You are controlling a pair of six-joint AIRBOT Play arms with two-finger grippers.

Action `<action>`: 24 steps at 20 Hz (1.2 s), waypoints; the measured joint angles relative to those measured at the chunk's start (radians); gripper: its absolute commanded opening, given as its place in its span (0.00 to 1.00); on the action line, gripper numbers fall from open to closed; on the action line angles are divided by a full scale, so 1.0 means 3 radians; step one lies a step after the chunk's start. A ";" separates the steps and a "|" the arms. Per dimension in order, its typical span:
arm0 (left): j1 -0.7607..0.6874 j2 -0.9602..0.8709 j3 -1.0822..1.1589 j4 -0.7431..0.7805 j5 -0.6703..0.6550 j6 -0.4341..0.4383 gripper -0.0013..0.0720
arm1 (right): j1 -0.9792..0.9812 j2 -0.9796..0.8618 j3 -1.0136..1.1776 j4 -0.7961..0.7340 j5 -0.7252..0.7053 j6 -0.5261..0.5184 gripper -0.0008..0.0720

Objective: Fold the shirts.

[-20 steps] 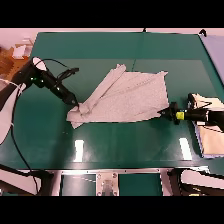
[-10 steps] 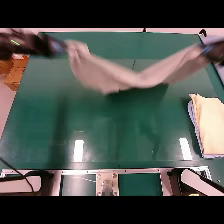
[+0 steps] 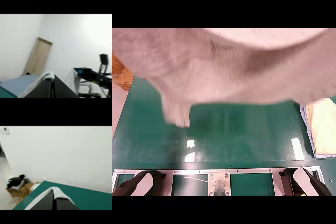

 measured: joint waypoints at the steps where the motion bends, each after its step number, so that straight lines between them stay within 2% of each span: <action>1: 0.0011 0.0053 -0.0001 0.0268 0.0106 -0.0108 0.05 | 0.0003 -0.0010 -0.0018 -0.0034 -0.0003 0.0004 0.03; 5: -0.0039 0.0086 -0.0184 0.1391 0.0257 -0.0540 0.05 | 0.0444 -0.0178 -0.0501 -0.0315 -0.0041 -0.0022 0.03; 8: -0.0403 -0.0134 -0.0629 0.2021 0.0426 -0.0656 0.05 | 0.0961 -0.0459 -0.1211 -0.0753 -0.0338 -0.0111 0.03; 10: -0.0760 -0.0463 -0.0988 0.2413 0.0718 -0.0675 0.05 | 0.1217 -0.0755 -0.1653 -0.0941 -0.0622 -0.0191 0.03; 12: -0.1010 -0.0950 -0.1186 0.2649 0.1082 -0.0664 0.05 | 0.1361 -0.1207 -0.1923 -0.1076 -0.0904 -0.0289 0.03; 15: -0.1174 -0.1752 -0.1174 0.2668 0.1434 -0.0529 0.06 | 0.1466 -0.1966 -0.1991 -0.1052 -0.1183 -0.0435 0.03; 17: -0.1222 -0.2214 -0.1013 0.2580 0.1549 -0.0404 0.83 | 0.1486 -0.2421 -0.1877 -0.0961 -0.1303 -0.0539 0.03; 18: -0.1231 -0.2384 -0.0913 0.2542 0.1591 -0.0360 0.89 | 0.1494 -0.2598 -0.1793 -0.0888 -0.1356 -0.0581 0.05; 20: -0.1202 -0.2595 -0.0697 0.2508 0.1601 -0.0304 0.89 | 0.1490 -0.2888 -0.1611 -0.0848 -0.1389 -0.0643 0.55; 21: -0.1139 -0.2647 -0.0575 0.2492 0.1577 -0.0286 0.89 | 0.1462 -0.2972 -0.1514 -0.0804 -0.1403 -0.0670 0.59; 22: -0.1044 -0.2696 -0.0444 0.2487 0.1497 -0.0276 0.89 | 0.1422 -0.3029 -0.1431 -0.0779 -0.1401 -0.0679 0.57; 23: -0.0935 -0.2731 -0.0331 0.2490 0.1331 -0.0276 0.89 | 0.1364 -0.3077 -0.1354 -0.0779 -0.1371 -0.0682 0.41; 24: -0.0799 -0.2750 -0.0223 0.2492 0.1106 -0.0280 0.89 | 0.1280 -0.3105 -0.1280 -0.0779 -0.1270 -0.0682 0.30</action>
